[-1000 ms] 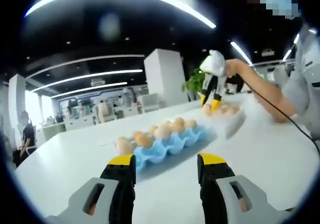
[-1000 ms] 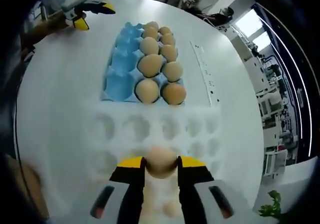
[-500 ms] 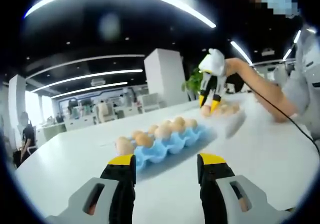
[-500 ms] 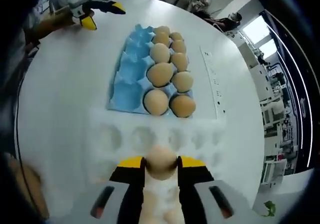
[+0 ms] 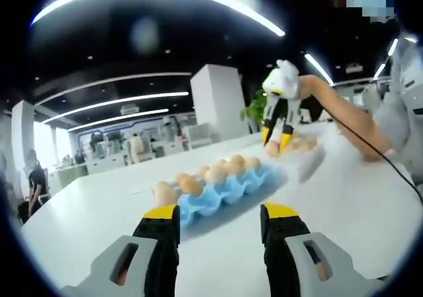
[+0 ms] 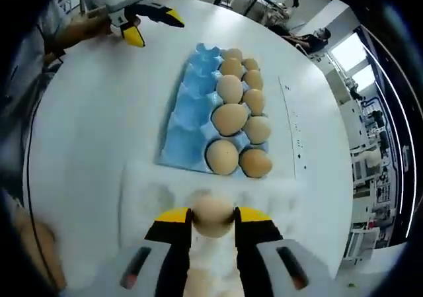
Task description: Pick up the eggs on the table and place them into the egg tray on the table
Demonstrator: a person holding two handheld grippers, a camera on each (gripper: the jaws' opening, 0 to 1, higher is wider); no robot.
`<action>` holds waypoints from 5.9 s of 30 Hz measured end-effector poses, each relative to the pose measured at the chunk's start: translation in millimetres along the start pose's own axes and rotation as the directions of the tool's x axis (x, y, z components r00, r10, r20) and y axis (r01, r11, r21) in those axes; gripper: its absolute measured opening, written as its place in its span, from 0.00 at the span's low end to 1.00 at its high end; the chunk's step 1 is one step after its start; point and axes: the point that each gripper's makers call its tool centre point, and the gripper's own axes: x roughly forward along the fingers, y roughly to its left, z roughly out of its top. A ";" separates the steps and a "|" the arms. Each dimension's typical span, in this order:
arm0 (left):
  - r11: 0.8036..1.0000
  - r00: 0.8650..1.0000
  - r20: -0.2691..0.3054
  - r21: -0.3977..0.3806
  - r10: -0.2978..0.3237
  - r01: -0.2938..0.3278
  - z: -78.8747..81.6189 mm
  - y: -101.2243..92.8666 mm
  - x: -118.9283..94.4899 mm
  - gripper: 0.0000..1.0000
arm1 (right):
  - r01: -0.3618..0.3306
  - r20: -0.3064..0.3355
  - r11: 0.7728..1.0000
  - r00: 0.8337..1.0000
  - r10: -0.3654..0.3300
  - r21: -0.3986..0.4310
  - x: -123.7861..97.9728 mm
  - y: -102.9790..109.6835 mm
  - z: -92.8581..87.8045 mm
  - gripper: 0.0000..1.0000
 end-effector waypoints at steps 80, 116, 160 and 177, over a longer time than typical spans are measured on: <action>1.000 1.000 -0.005 0.003 0.002 -0.002 -1.5 0.4 -0.6 0.48 | -0.168 0.253 0.973 0.946 0.204 -0.157 29.0 29.8 68.9 0.27; 1.000 1.000 -0.008 0.007 0.000 0.000 -1.8 0.5 0.2 0.48 | -0.132 0.179 0.991 0.976 0.125 0.031 -1.1 27.4 42.2 0.27; 1.000 1.000 -0.010 0.010 -0.002 0.002 -2.2 -0.7 0.0 0.48 | 0.018 -0.223 0.739 0.958 0.180 0.673 -36.9 56.2 -99.5 0.27; 1.000 1.000 -0.012 0.015 -0.001 0.001 -2.1 -0.4 -0.8 0.47 | -0.032 -0.189 0.682 0.950 0.247 0.731 -28.3 61.3 -101.9 0.26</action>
